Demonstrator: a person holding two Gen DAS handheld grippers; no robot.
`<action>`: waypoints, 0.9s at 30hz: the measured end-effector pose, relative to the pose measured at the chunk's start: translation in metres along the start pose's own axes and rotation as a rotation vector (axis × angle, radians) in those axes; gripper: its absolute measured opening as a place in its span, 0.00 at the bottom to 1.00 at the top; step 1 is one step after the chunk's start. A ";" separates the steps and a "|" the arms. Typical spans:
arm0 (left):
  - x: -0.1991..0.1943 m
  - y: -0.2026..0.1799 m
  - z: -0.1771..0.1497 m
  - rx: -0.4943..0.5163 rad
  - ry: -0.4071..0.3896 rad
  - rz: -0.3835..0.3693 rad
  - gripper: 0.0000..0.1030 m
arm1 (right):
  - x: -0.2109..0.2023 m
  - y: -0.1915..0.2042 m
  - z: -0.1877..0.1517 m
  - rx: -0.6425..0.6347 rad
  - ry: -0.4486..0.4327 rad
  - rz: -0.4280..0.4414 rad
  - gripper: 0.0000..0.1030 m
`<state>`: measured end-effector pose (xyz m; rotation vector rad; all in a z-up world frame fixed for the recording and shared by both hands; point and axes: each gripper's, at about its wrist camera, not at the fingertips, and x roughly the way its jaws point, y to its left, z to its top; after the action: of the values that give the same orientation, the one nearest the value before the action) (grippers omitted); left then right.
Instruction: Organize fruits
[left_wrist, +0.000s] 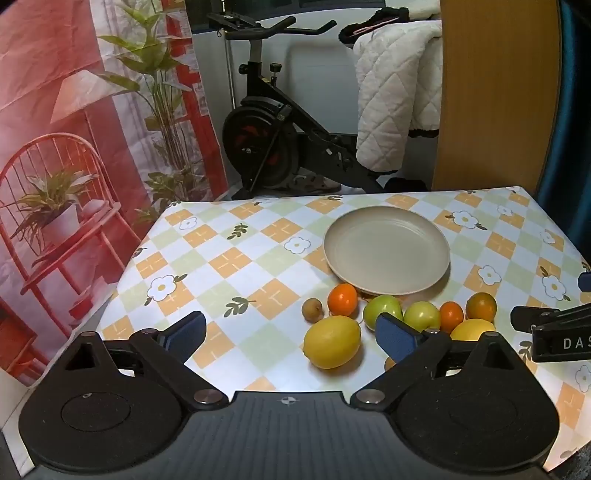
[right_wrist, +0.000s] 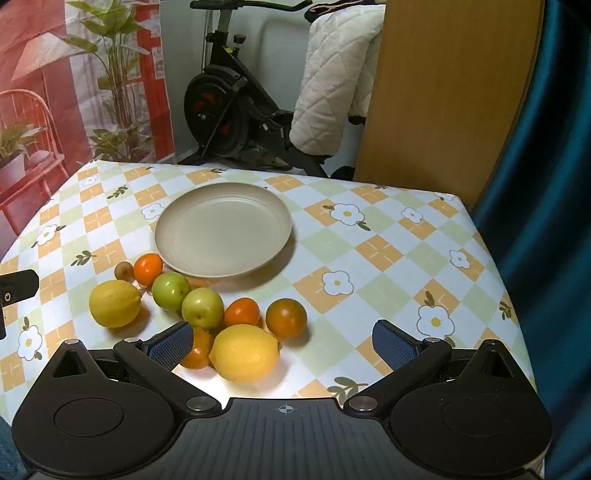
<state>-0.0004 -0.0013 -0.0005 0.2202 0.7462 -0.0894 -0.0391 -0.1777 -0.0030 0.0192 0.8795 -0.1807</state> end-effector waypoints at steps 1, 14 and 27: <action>0.001 -0.002 0.000 0.008 0.005 0.007 0.96 | 0.000 0.000 0.000 -0.001 0.004 -0.001 1.00; -0.004 0.002 0.001 -0.011 -0.013 0.012 0.96 | 0.001 0.002 -0.003 -0.006 -0.006 -0.007 1.00; -0.003 0.004 0.001 -0.018 -0.010 0.013 0.96 | -0.004 -0.001 0.002 -0.009 -0.015 -0.009 1.00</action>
<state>-0.0008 0.0023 0.0029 0.2077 0.7348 -0.0712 -0.0404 -0.1786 0.0007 0.0052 0.8654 -0.1853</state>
